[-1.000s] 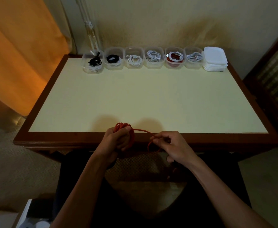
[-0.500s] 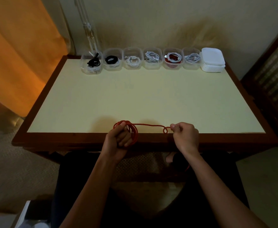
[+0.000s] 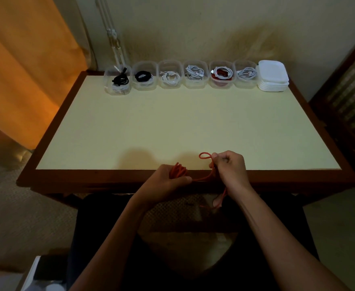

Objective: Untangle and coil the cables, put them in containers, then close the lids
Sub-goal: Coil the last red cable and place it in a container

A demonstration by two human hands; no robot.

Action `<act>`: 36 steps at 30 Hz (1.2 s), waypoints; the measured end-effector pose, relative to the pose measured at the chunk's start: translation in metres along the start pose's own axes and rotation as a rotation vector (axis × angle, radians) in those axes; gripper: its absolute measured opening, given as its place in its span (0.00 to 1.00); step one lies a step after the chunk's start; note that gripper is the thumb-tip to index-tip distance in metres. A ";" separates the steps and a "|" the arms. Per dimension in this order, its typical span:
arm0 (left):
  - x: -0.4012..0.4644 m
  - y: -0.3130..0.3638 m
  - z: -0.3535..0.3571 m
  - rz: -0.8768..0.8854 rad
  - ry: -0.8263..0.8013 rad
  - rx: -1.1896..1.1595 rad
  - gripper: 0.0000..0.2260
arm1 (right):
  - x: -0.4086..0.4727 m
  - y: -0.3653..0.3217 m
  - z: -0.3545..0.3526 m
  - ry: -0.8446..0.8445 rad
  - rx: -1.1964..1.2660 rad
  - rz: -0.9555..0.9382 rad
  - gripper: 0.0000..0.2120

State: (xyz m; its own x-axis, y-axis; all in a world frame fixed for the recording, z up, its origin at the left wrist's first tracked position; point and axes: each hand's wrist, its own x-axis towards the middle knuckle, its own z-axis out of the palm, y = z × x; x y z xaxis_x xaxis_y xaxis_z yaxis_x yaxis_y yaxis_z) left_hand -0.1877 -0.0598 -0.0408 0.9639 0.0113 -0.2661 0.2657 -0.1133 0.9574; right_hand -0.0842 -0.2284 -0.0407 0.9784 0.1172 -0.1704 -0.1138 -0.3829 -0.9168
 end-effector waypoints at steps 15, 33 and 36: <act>0.013 -0.016 0.006 -0.141 0.689 0.577 0.13 | 0.006 -0.022 -0.028 0.119 0.278 0.111 0.19; -0.004 0.010 -0.003 0.218 0.666 0.108 0.16 | -0.023 0.030 0.004 -0.212 -0.808 -0.358 0.37; -0.007 0.014 0.002 0.248 0.582 0.144 0.15 | -0.019 0.027 0.007 -0.189 -0.918 -0.344 0.35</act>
State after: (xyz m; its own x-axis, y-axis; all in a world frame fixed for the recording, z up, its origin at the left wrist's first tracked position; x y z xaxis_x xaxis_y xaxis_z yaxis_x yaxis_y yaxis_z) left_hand -0.1911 -0.0630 -0.0261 0.8601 0.4994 0.1042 0.0674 -0.3136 0.9472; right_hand -0.1068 -0.2348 -0.0650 0.8807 0.4676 -0.0758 0.4258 -0.8516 -0.3058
